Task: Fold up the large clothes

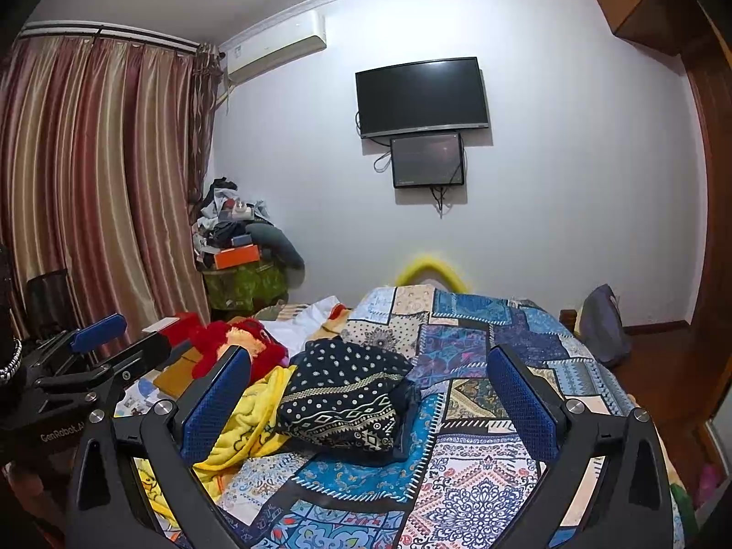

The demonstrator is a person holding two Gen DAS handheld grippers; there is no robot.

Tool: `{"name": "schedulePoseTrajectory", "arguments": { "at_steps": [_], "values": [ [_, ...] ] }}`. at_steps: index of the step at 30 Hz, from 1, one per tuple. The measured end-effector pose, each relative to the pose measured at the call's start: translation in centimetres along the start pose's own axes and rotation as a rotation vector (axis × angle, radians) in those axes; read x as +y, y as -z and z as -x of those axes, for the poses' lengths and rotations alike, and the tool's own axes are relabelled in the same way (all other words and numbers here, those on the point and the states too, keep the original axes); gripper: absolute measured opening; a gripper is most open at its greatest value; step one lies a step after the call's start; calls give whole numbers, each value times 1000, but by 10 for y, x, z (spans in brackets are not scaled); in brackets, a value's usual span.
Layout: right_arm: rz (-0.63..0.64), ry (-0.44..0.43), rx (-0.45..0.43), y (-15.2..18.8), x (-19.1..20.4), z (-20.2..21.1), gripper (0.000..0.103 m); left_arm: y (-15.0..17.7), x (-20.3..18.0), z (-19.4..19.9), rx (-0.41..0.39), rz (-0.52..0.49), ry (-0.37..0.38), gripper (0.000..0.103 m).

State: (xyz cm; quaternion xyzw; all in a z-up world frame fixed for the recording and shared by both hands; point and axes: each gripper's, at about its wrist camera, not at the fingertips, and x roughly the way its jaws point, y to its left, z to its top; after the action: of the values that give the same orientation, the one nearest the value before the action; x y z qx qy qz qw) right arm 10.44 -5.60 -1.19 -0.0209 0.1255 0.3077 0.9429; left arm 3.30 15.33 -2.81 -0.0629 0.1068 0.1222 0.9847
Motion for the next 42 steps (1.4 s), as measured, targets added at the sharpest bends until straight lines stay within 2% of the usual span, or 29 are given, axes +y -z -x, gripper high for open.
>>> {"name": "schedulePoseTrajectory", "arguments": {
  "at_steps": [42],
  "values": [
    [-1,24,-16,-2,-12,-2,103,-3,-7,-2,20,-11,63,98]
  ]
}}
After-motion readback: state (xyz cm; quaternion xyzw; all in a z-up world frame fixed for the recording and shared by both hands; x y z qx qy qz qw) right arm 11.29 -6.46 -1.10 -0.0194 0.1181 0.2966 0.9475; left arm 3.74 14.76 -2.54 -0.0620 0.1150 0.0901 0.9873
